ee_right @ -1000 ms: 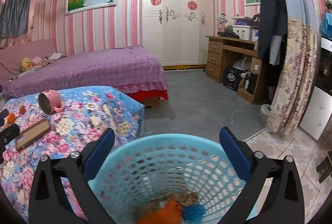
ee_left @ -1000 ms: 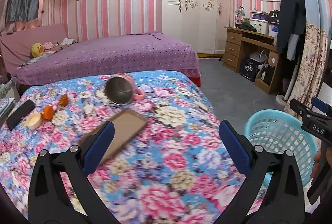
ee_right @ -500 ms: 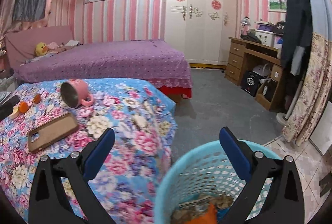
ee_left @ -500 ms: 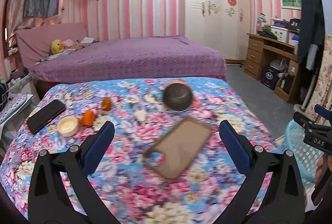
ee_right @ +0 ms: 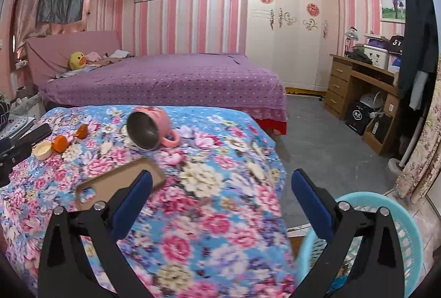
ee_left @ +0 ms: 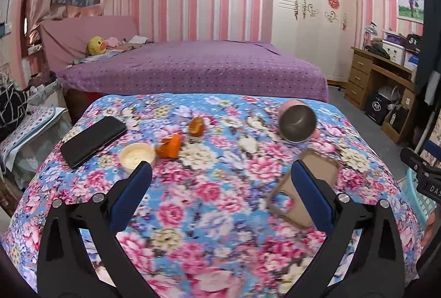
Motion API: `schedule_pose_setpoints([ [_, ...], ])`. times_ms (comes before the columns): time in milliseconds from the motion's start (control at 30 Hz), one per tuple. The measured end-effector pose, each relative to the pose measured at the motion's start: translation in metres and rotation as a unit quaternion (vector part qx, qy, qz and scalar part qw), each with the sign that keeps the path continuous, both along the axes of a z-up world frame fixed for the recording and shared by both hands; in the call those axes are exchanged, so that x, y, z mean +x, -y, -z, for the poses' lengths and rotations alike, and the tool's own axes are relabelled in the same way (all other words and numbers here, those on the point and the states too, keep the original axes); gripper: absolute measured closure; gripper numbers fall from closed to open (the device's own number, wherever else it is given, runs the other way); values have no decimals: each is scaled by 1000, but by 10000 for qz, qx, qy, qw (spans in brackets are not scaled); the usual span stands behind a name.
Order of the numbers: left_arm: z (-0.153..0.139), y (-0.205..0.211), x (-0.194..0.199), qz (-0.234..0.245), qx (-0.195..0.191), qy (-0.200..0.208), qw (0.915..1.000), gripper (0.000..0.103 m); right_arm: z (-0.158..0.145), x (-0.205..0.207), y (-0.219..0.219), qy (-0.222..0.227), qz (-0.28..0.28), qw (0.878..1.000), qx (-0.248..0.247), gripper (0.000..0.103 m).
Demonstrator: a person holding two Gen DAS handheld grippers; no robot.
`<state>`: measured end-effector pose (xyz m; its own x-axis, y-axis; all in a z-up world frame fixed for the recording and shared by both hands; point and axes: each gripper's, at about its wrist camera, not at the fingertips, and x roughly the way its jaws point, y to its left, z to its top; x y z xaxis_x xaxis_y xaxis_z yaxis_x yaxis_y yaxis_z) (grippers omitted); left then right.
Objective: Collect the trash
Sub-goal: 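Move both tools back over the bed toward the remaining trash, then grasp the cream plastic lid with the left tool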
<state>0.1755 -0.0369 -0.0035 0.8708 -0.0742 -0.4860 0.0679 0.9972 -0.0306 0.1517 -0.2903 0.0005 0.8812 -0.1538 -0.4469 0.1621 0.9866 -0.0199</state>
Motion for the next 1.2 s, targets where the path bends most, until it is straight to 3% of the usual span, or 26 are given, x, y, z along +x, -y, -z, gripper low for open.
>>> schedule_pose_setpoints([
  [633, 13, -84, 27, -695, -261, -317, 9967, 6, -12, 57, -81, -22, -530, 9983, -250, 5],
  [933, 36, -125, 56, -1132, -422, -829, 9892, 6, 0, 91, -106, -182, -897, 9956, -199, 5],
  [1200, 62, -134, 93, -1174, -421, -1365, 9828, 7, 25, 122, -107, -599, -907, 9940, -117, 5],
])
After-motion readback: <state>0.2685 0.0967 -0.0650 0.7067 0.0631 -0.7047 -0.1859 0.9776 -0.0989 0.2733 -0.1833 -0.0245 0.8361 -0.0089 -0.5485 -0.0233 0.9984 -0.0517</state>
